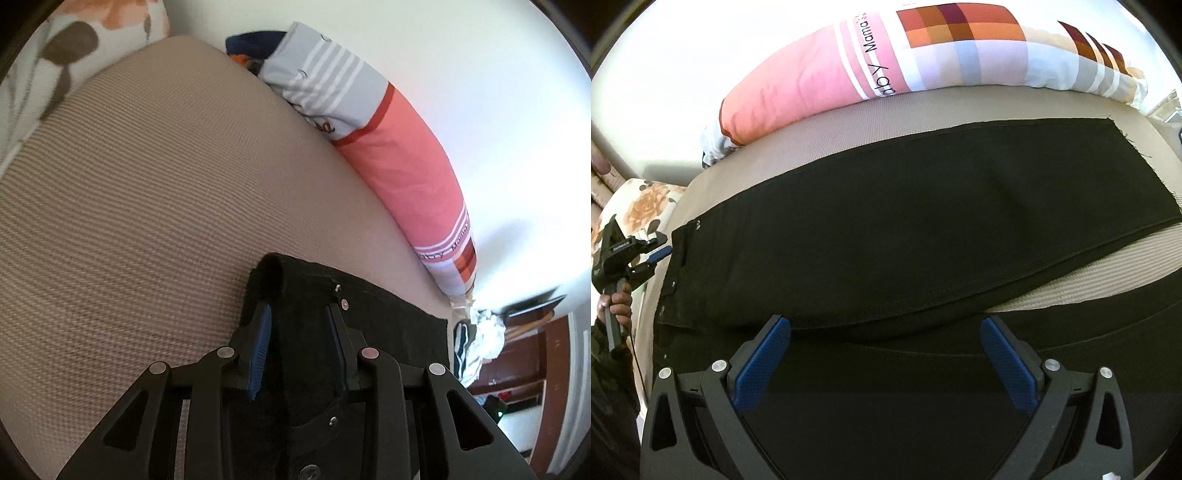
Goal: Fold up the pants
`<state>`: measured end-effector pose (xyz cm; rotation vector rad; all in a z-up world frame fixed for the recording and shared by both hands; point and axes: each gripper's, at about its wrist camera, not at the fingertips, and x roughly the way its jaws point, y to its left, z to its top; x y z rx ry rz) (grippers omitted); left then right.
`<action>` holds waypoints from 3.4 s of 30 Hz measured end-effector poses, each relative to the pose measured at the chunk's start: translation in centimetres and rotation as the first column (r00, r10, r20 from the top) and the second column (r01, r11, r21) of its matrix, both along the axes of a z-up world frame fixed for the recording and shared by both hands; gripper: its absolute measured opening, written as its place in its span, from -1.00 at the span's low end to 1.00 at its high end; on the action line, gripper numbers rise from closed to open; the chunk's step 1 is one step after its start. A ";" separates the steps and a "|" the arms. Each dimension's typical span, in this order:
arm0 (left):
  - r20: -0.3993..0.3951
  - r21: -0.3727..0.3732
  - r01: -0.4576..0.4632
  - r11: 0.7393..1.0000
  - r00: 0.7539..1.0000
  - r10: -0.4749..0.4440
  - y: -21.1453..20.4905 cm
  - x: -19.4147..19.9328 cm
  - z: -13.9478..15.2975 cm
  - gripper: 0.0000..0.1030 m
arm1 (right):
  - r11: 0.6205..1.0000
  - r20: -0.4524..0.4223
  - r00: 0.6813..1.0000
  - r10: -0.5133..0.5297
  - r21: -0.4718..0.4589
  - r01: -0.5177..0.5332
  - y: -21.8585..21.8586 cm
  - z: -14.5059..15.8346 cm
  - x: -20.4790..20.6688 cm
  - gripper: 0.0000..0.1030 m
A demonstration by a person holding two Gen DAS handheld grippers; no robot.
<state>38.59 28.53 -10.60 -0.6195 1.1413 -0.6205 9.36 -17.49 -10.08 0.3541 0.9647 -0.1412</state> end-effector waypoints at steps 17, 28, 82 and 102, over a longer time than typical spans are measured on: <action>0.008 -0.063 0.092 0.994 0.996 -0.092 -5.3 3.1 -1.9 -0.40 | 0.999 0.012 0.999 0.034 -0.012 -0.034 -1.1 -0.4 2.8 0.99; 0.259 -0.020 0.079 0.997 0.963 -0.071 -5.7 -1.7 3.7 -0.82 | 0.931 0.002 0.938 0.346 -0.127 -0.343 -3.4 2.1 12.0 0.99; 0.263 0.166 0.254 0.953 0.920 -0.291 -1.3 -27.1 4.8 -0.75 | 0.685 -0.106 0.742 0.662 -0.314 -0.657 1.7 4.8 -9.9 -0.90; 0.112 0.456 0.156 0.876 0.967 -0.231 1.7 -32.9 4.2 0.40 | 0.683 -0.215 0.734 0.644 -0.268 -0.679 2.4 -2.6 -10.2 -0.86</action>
